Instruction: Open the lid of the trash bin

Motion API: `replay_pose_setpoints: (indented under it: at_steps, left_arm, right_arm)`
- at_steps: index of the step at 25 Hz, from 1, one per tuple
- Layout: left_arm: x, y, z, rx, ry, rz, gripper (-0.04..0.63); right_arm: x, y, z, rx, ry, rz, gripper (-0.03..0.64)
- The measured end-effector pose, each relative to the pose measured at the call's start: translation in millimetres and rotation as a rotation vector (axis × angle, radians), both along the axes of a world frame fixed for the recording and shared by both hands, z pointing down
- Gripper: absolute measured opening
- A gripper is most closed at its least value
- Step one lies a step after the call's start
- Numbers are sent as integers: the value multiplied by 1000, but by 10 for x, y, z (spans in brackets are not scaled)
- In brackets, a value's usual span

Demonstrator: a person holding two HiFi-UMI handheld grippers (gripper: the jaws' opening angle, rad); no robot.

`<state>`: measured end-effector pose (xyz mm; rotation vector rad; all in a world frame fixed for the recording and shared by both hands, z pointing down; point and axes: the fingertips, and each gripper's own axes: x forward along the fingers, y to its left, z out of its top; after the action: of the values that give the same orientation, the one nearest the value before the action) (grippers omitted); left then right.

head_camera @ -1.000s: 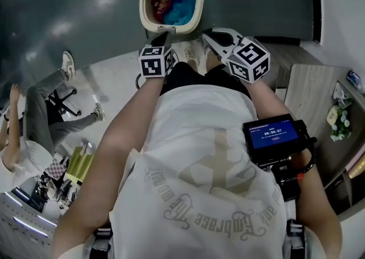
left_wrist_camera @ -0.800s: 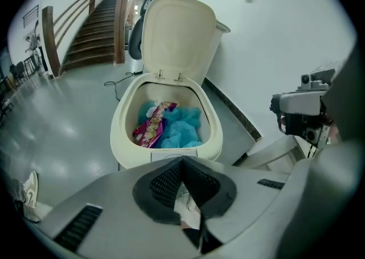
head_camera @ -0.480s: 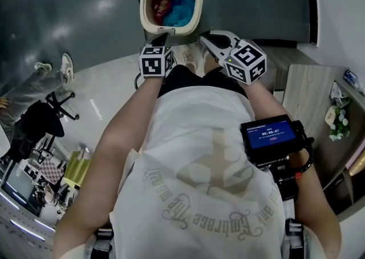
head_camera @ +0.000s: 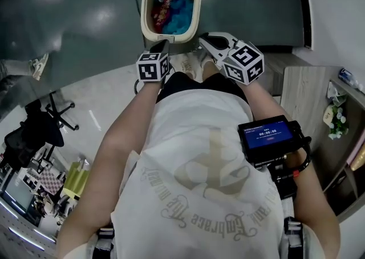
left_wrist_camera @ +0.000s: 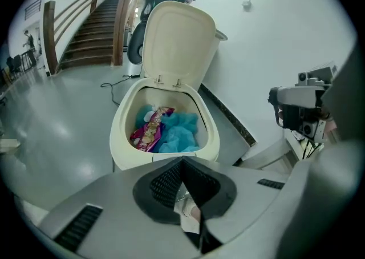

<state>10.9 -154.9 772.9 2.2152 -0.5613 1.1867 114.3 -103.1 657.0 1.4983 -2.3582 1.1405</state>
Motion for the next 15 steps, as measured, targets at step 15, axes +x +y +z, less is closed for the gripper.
replay_pose_setpoints:
  at_steps: [15]
  left_arm:
    - [119, -281, -751, 103, 152, -20, 15]
  right_arm:
    - [444, -195, -448, 66, 67, 142, 6]
